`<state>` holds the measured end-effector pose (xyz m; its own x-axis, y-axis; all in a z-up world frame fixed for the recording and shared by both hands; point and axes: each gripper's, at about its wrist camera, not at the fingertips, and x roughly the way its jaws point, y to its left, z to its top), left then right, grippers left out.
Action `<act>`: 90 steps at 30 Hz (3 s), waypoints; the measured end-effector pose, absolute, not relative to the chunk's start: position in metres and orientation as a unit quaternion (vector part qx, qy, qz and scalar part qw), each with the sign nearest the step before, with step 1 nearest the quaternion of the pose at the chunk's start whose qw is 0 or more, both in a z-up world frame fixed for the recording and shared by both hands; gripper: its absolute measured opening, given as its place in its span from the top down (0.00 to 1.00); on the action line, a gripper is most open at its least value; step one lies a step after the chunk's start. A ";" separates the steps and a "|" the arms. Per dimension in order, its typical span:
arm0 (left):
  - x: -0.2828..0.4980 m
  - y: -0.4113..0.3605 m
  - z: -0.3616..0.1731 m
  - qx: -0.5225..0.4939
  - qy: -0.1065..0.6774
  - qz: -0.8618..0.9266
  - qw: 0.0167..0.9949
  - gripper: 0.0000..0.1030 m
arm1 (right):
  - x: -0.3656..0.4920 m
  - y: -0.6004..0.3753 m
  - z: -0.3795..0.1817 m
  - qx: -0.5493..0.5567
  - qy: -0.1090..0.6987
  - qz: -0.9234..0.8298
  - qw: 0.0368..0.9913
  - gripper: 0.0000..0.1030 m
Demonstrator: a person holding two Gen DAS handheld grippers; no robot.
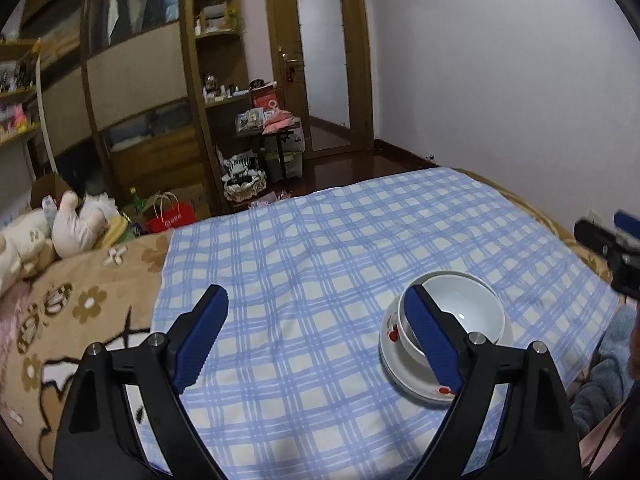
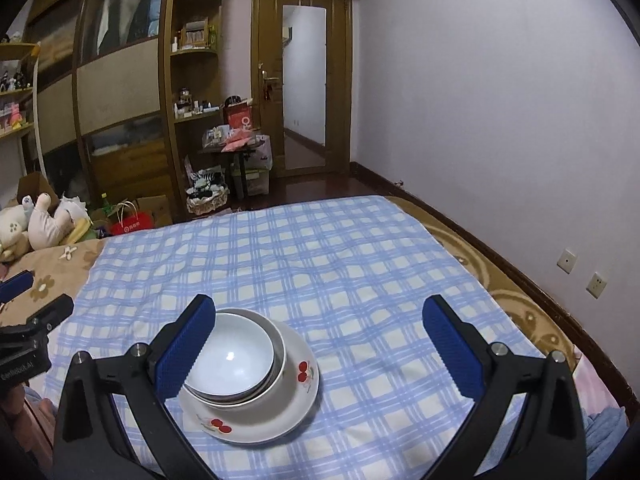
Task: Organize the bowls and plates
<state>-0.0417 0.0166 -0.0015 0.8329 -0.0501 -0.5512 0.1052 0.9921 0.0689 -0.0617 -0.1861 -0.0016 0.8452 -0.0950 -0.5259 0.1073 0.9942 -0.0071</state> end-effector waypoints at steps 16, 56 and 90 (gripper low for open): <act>-0.040 0.027 -0.003 0.038 0.282 -0.029 0.958 0.14 | -0.054 -0.169 -0.006 -0.024 0.272 -0.054 0.960 0.00; -0.041 0.025 -0.004 0.056 0.281 0.009 0.958 0.14 | -0.047 -0.177 -0.008 -0.014 0.286 -0.070 0.955 0.00; -0.042 0.029 -0.002 0.058 0.276 0.021 0.959 0.14 | -0.046 -0.178 -0.009 -0.014 0.288 -0.070 0.955 0.00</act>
<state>-0.0423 0.0286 -0.0023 0.8470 0.0713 -0.5268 -0.0078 0.9925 0.1219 -0.0456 -0.1778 -0.0087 0.8245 -0.1424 -0.5476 0.1261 0.9897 -0.0674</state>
